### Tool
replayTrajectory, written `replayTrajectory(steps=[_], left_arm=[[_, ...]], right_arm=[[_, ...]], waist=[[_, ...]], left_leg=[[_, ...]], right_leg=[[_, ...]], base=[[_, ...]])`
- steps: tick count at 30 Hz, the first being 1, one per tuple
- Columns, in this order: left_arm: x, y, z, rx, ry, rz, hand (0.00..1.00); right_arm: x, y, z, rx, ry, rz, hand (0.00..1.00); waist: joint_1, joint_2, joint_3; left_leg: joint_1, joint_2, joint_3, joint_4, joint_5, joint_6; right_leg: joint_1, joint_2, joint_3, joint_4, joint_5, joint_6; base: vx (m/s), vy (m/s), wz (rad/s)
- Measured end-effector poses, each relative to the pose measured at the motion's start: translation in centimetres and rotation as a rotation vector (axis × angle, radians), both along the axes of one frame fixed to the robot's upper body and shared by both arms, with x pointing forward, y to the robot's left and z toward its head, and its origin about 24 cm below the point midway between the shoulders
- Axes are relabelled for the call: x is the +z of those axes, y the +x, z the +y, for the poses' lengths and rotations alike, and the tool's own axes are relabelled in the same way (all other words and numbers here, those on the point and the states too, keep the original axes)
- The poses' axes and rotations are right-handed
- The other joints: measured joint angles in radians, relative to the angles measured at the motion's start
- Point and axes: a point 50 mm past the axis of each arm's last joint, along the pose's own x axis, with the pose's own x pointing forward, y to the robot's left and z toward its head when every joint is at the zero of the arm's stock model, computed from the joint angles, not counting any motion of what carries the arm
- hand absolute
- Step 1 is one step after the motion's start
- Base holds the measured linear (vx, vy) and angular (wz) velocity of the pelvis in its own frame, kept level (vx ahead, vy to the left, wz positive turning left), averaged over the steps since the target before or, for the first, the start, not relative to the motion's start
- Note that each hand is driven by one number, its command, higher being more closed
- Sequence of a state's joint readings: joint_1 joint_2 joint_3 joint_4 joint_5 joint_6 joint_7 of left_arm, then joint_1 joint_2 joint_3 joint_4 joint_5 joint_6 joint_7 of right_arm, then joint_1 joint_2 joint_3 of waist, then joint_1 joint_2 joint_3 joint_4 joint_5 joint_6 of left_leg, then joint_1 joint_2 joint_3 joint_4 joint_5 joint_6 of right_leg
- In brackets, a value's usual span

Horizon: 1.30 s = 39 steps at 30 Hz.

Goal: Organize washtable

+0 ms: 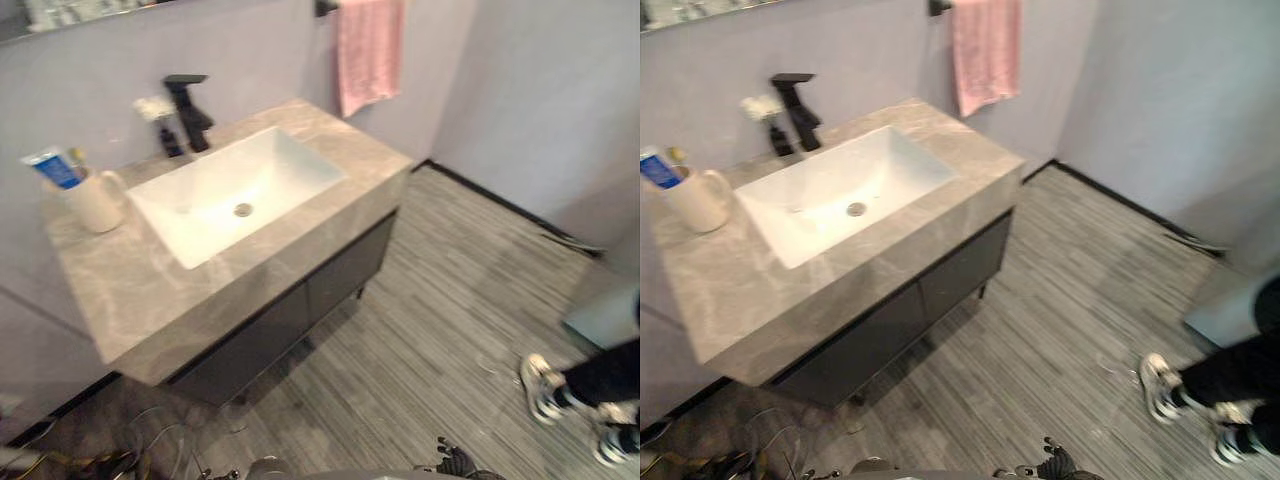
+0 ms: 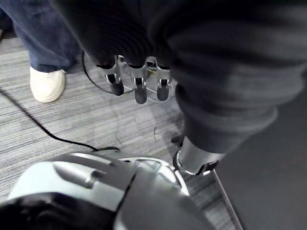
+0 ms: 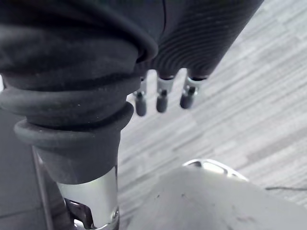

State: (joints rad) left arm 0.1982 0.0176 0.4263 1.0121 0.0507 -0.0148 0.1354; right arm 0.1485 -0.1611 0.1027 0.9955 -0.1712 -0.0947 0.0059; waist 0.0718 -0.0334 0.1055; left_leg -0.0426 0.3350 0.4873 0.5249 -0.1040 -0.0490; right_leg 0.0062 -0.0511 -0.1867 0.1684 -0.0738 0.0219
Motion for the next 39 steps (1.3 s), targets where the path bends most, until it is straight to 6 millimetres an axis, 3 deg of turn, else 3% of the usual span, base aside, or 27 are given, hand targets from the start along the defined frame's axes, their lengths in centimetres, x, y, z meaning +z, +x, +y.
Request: replayTrajectory(steps=[1, 3, 4, 7, 8, 10, 11, 14, 15, 16, 17, 18, 19, 21, 22, 23, 24, 25, 28, 30, 32, 33, 34, 35, 37, 38, 39], left_arm=[[0.0, -0.1, -0.2, -0.001, -0.005, 0.001, 0.0], [-0.1, -0.4, -0.4, -0.002, -0.011, 0.009, 0.0], [-0.2, -0.6, -0.8, -0.001, -0.022, 0.012, 0.0], [-0.2, -0.4, -1.1, 0.005, -0.03, 0.007, 0.0], [-0.2, -0.3, -1.0, 0.013, -0.026, 0.003, 0.0], [-0.2, -0.2, -0.9, 0.014, -0.026, 0.0, 0.0], [-0.2, 0.2, -0.9, 0.017, -0.025, -0.01, 0.0], [0.0, 0.7, -0.2, 0.0, -0.005, -0.02, 0.0], [0.1, 1.1, -0.1, -0.005, -0.004, -0.028, 0.0], [0.1, 1.9, -0.5, -0.031, -0.011, -0.046, 0.0], [0.1, 2.2, -0.5, -0.036, -0.014, -0.053, 0.0], [0.2, 2.7, -0.7, -0.057, -0.019, -0.064, 0.0], [0.3, 3.1, -0.7, -0.087, -0.023, -0.072, 0.0], [0.2, 3.2, -1.1, -0.105, -0.031, -0.072, 0.0], [0.1, 3.2, -1.4, -0.117, -0.04, -0.07, 0.0], [0.0, 3.3, -1.9, -0.13, -0.051, -0.07, 0.0], [0.0, 3.3, -2.1, -0.139, -0.055, -0.069, 0.0], [0.0, 3.4, -2.1, -0.148, -0.062, -0.068, 0.0], [-0.2, 2.5, -2.3, -0.153, -0.078, -0.043, 0.0], [-0.2, 2.6, -2.1, -0.162, -0.073, -0.042, 0.0], [-0.2, 2.5, -1.9, -0.161, -0.067, -0.04, 0.0], [-0.2, 2.5, -1.8, -0.16, -0.067, -0.04, 0.0], [-0.2, 2.5, -2.0, -0.151, -0.073, -0.041, 0.0], [-0.2, 2.4, -1.8, -0.15, -0.068, -0.038, 0.0], [-0.2, 2.2, -1.7, -0.14, -0.067, -0.035, 0.0], [-0.2, 1.9, -1.5, -0.129, -0.063, -0.028, 0.0], [-0.2, 1.7, -1.3, -0.114, -0.06, -0.029, 0.0]], right_arm=[[0.1, 0.3, -0.2, 0.017, -0.007, -0.01, 0.0], [0.3, 0.8, -0.7, 0.057, -0.018, -0.017, 0.0], [0.4, 1.1, -0.9, 0.061, -0.024, -0.025, 0.0], [0.5, 1.3, -1.1, 0.073, -0.023, -0.026, 0.0], [0.4, 1.3, -1.1, 0.076, -0.017, -0.018, 0.0], [0.4, 1.3, -1.0, 0.07, -0.012, -0.022, 0.0], [0.5, 1.4, -1.0, 0.037, -0.005, -0.029, 0.0], [0.3, 1.4, -0.4, -0.008, 0.018, -0.031, 0.0], [0.4, 1.8, -0.5, -0.043, 0.022, -0.045, 0.0], [0.7, 2.3, -1.2, -0.076, 0.013, -0.062, 0.0], [0.7, 2.5, -1.3, -0.082, 0.013, -0.067, 0.0], [0.7, 2.3, -1.3, -0.095, 0.01, -0.067, 0.0], [0.5, 1.7, -1.3, -0.108, 0.002, -0.058, 0.0], [0.5, 1.3, -1.8, -0.112, -0.012, -0.044, 0.0], [0.6, 1.5, -2.1, -0.124, -0.014, -0.055, 0.0], [0.6, 1.6, -2.4, -0.143, -0.017, -0.057, 0.0], [0.6, 1.5, -2.4, -0.146, -0.018, -0.055, 0.0], [0.4, 0.7, -2.7, -0.161, -0.022, -0.029, 0.0], [0.1, 0.0, -2.8, -0.199, -0.015, -0.003, 0.0], [-0.2, -0.9, -2.8, -0.259, 0.003, 0.022, 0.0], [-0.3, -1.4, -2.8, -0.274, 0.004, 0.036, 0.0], [-0.3, -1.4, -2.9, -0.272, 0.002, 0.036, 0.0], [-0.2, -1.4, -3.2, -0.271, -0.007, 0.035, 0.0], [-0.3, -1.6, -3.2, -0.274, -0.004, 0.047, 0.0], [-0.4, -2.0, -3.2, -0.279, -0.004, 0.057, 0.0], [-0.4, -1.9, -3.1, -0.279, -0.002, 0.057, 0.0], [-0.5, -2.0, -2.9, -0.287, 0.003, 0.07, 0.0]], waist=[[0.001, 0.0, 0.002], [-0.001, 0.024, 0.006], [-0.002, 0.032, 0.008], [-0.003, 0.062, 0.011], [-0.002, 0.05, 0.011], [-0.008, 0.055, 0.011], [-0.025, 0.055, 0.01], [-0.038, 0.023, 0.005], [-0.043, 0.024, 0.01], [-0.052, 0.045, 0.019], [-0.056, 0.049, 0.02], [-0.064, 0.051, 0.02], [-0.061, 0.044, 0.018], [-0.064, 0.056, 0.017], [-0.072, 0.075, 0.013], [-0.083, 0.08, 0.01], [-0.088, 0.081, 0.009], [-0.086, 0.083, 0.011], [-0.082, 0.091, 0.004], [-0.087, 0.077, 0.01], [-0.088, 0.09, 0.003], [-0.089, 0.092, 0.002], [-0.087, 0.097, -0.001], [-0.088, 0.108, -0.007], [-0.088, 0.104, -0.008], [-0.073, 0.09, -0.006], [-0.056, 0.087, 0.001]], left_leg=[[-0.015, -0.046, -0.178, 0.016, -0.062, -0.009], [-0.017, -0.151, -0.391, -0.016, -0.134, -0.047], [-0.016, -0.195, -0.473, -0.047, -0.157, -0.046], [0.029, -0.295, -0.667, -0.118, -0.262, 0.01], [0.054, -0.343, -0.715, -0.136, -0.276, 0.032], [0.06, -0.339, -0.663, -0.138, -0.275, 0.041], [0.056, -0.309, -0.554, -0.15, -0.269, 0.057], [0.057, -0.31, -0.375, -0.18, -0.264, 0.079], [0.057, -0.299, -0.279, -0.182, -0.264, 0.089], [0.068, -0.277, -0.182, -0.194, -0.263, 0.092], [0.087, -0.269, -0.136, -0.2, -0.262, 0.092], [0.108, -0.273, -0.066, -0.205, -0.262, 0.091], [0.142, -0.291, 0.006, -0.202, -0.263, 0.091], [0.174, -0.293, 0.078, -0.198, -0.261, 0.088], [0.191, -0.295, 0.13, -0.208, -0.261, 0.088], [0.204, -0.296, 0.179, -0.22, -0.262, 0.087], [0.217, -0.301, 0.206, -0.222, -0.262, 0.086], [0.232, -0.317, 0.253, -0.204, -0.271, 0.07], [0.219, -0.251, 0.27, -0.098, -0.282, 0.062], [0.224, -0.178, 0.298, -0.051, -0.285, 0.055], [0.195, -0.027, 0.32, 0.072, -0.272, 0.023], [0.19, -0.011, 0.318, 0.097, -0.263, 0.018], [0.168, 0.027, 0.311, 0.212, -0.223, 0.026], [0.116, 0.054, 0.253, 0.343, -0.15, 0.146], [0.061, 0.039, 0.155, 0.428, -0.052, 0.186], [0.014, 0.01, 0.066, 0.468, -0.049, 0.166], [-0.036, -0.064, -0.063, 0.422, -0.175, 0.107]], right_leg=[[-0.027, 0.018, 0.08, 0.031, -0.024, 0.006], [-0.083, 0.069, 0.202, 0.07, -0.02, 0.003], [-0.107, 0.102, 0.263, 0.084, -0.019, 0.0], [-0.174, 0.201, 0.465, 0.107, -0.017, -0.002], [-0.185, 0.221, 0.528, 0.101, -0.013, -0.007], [-0.187, 0.247, 0.596, 0.061, 0.009, -0.026], [-0.197, 0.261, 0.644, 0.001, 0.032, -0.038], [-0.23, 0.266, 0.726, -0.063, 0.147, -0.047], [-0.252, 0.25, 0.67, -0.087, 0.171, -0.096], [-0.3, 0.237, 0.507, -0.03, 0.137, -0.143], [-0.331, 0.22, 0.395, 0.03, 0.13, -0.142], [-0.352, 0.159, 0.154, 0.13, 0.089, -0.178], [-0.318, 0.08, -0.072, 0.195, 0.047, -0.25], [-0.279, 0.048, -0.259, 0.197, 0.035, -0.25], [-0.272, 0.038, -0.351, 0.215, -0.042, -0.268], [-0.267, 0.007, -0.422, 0.271, -0.108, -0.25], [-0.262, -0.009, -0.459, 0.302, -0.143, -0.237], [-0.23, -0.017, -0.477, 0.293, -0.13, -0.233], [-0.174, 0.068, -0.312, 0.165, -0.091, -0.217], [-0.128, 0.076, -0.25, 0.143, -0.085, -0.205], [-0.097, 0.1, -0.143, 0.143, -0.093, -0.184], [-0.099, 0.107, -0.123, 0.143, -0.094, -0.18], [-0.098, 0.125, -0.07, 0.14, -0.095, -0.159], [-0.091, 0.146, -0.016, 0.12, -0.071, -0.139], [-0.067, 0.151, 0.048, 0.092, -0.044, -0.14], [-0.06, 0.143, 0.099, 0.086, -0.032, -0.138], [-0.059, 0.129, 0.193, 0.087, -0.023, -0.124]], base=[[-0.16, 0.039, -1.8], [-0.15, 0.104, -2.04], [-0.18, 0.107, -2.42], [-0.09, 0.112, -2.07], [-0.04, 0.176, -2.09], [-0.02, 0.159, -1.92], [-0.03, 0.188, -1.97], [-0.02, 0.148, -2.17], [-0.05, 0.096, -2.24], [-0.02, 0.099, -2.28], [0.02, 0.111, -2.18], [0.09, 0.103, -2.04], [0.09, 0.089, -2.0], [0.04, 0.017, -1.88], [0.03, -0.015, -1.72], [0.06, -0.002, -1.21], [0.19, 0.034, -1.34], [0.19, 0.055, -1.34], [0.15, 0.016, -1.41], [0.15, -0.073, -1.08], [0.09, -0.074, -1.16], [0.07, -0.026, -1.27], [0.14, 0.062, -1.28], [0.18, 0.086, -1.38], [0.21, 0.175, -1.04], [0.23, 0.332, -1.65], [0.19, 0.349, -1.82]])
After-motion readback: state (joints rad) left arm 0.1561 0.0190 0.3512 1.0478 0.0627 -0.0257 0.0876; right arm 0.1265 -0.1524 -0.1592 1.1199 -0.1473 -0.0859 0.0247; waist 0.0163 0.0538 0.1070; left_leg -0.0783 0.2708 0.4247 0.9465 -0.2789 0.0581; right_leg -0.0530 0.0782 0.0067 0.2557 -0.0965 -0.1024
